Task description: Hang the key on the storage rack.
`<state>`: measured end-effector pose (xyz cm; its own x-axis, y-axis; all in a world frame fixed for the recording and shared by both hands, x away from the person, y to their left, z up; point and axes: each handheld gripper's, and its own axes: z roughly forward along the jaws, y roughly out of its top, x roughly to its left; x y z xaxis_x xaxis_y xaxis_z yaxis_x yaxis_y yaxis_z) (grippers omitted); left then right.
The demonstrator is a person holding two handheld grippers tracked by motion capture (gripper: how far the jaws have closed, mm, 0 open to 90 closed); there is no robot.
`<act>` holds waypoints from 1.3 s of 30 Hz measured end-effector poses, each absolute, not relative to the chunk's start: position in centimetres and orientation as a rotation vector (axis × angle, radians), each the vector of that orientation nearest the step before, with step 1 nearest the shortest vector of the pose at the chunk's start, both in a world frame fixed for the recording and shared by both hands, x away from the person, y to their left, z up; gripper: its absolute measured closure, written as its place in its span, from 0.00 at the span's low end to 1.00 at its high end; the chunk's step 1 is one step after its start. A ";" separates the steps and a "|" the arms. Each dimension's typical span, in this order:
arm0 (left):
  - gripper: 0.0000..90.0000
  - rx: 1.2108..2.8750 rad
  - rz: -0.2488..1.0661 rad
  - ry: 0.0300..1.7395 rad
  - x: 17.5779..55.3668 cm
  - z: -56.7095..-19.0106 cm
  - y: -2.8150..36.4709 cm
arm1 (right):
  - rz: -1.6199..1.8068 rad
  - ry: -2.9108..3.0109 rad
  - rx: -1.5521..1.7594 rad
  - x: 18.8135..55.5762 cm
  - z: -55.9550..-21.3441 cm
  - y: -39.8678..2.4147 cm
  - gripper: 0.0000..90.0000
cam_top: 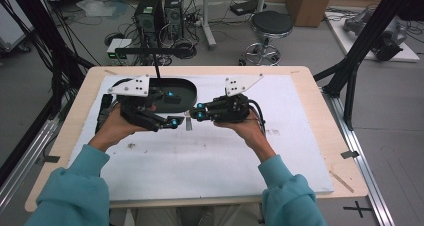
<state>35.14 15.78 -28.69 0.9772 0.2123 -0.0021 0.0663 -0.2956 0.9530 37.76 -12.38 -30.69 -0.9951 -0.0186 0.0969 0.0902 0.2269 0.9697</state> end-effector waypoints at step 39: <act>0.92 1.902 0.050 0.181 35.3 -28.6 15.5 | -1.895 -2.356 -0.058 38.0 -30.9 -12.2 0.98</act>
<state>35.32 15.49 -28.58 0.9871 0.1505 -0.0547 0.1013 -0.3222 0.9412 37.96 -12.16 -30.92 -0.9924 -0.0434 0.1151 0.1031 0.2167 0.9708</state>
